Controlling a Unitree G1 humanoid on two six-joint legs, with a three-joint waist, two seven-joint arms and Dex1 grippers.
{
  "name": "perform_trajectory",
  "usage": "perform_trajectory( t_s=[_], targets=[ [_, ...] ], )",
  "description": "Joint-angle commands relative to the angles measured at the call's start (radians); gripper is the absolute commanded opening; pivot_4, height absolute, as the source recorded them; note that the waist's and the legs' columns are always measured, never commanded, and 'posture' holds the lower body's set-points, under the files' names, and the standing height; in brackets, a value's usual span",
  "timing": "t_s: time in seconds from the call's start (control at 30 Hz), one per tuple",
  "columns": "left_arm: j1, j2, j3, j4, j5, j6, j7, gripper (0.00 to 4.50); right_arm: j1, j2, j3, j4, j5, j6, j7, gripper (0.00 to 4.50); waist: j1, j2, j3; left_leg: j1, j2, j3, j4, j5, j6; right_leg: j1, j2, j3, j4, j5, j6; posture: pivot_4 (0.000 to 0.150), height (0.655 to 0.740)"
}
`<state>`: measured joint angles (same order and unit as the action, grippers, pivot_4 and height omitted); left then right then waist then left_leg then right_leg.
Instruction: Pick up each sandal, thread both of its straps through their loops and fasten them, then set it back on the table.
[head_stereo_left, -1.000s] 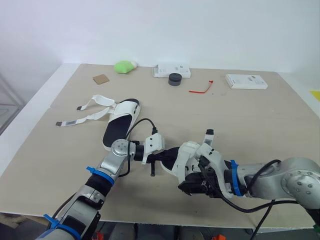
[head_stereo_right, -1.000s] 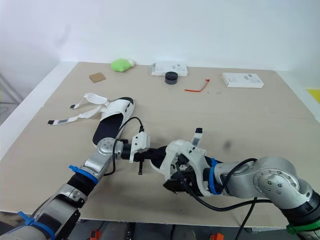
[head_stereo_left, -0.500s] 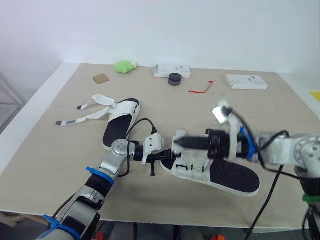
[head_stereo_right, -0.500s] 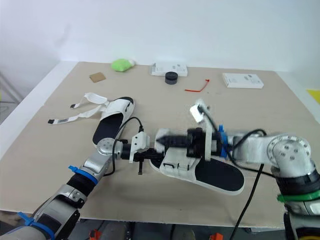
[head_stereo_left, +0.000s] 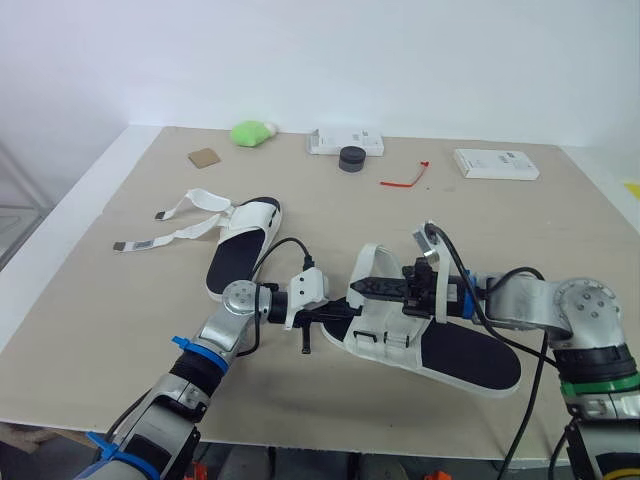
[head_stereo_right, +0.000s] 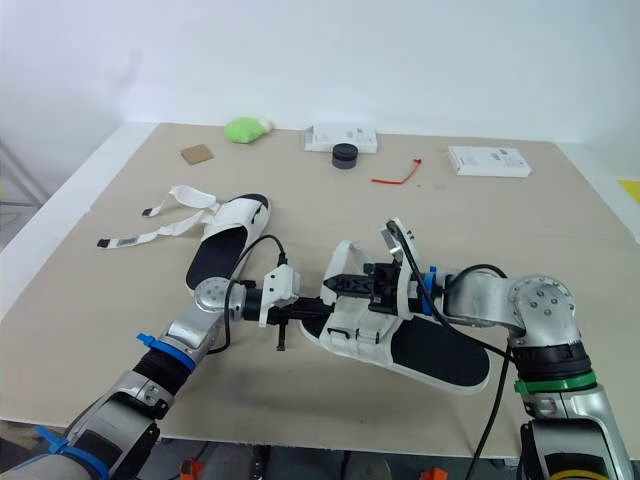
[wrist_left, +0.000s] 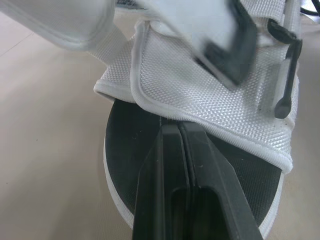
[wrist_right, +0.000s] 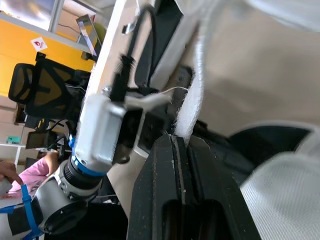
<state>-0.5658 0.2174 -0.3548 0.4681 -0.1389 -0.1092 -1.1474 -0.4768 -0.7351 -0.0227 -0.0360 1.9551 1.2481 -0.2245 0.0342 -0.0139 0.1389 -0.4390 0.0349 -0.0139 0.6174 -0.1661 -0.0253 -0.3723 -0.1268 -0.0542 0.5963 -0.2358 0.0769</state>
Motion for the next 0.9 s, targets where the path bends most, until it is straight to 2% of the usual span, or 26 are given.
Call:
perform_trajectory(
  t_s=[0.03,0.2,0.5,0.9],
  targets=[
    [0.068,0.039,-0.051,0.108,0.093,0.071,0.023,0.00,0.041,-0.005,-0.052,-0.031,0.017,0.022,0.003,0.07,0.000,0.000,0.000,0.000,0.000,0.000,0.000,0.000,0.000,0.000,0.000,0.000,0.000,0.000,0.000,0.150,0.7400],
    [0.064,0.039,-0.050,0.115,0.092,0.069,0.017,0.00,0.084,-0.002,-0.067,-0.072,0.017,0.033,0.079,0.07,0.000,0.001,0.000,0.000,0.001,0.000,0.000,0.000,0.000,0.000,0.000,-0.001,0.000,0.000,0.000,0.150,0.7400],
    [0.056,0.030,-0.050,0.126,0.093,0.064,0.022,0.00,0.137,-0.047,-0.048,-0.072,0.017,0.035,0.098,0.07,0.000,0.002,0.000,0.000,0.000,-0.001,0.000,-0.002,-0.002,-0.001,0.000,-0.001,0.000,0.000,0.000,0.150,0.7400],
    [0.068,0.032,-0.050,0.115,0.094,0.071,0.028,0.00,0.164,-0.081,0.031,-0.043,0.017,0.048,0.029,0.07,0.000,0.002,0.000,0.000,-0.001,-0.002,0.000,-0.002,-0.003,0.000,0.000,0.000,0.000,0.000,0.001,0.150,0.7400]
  ],
)
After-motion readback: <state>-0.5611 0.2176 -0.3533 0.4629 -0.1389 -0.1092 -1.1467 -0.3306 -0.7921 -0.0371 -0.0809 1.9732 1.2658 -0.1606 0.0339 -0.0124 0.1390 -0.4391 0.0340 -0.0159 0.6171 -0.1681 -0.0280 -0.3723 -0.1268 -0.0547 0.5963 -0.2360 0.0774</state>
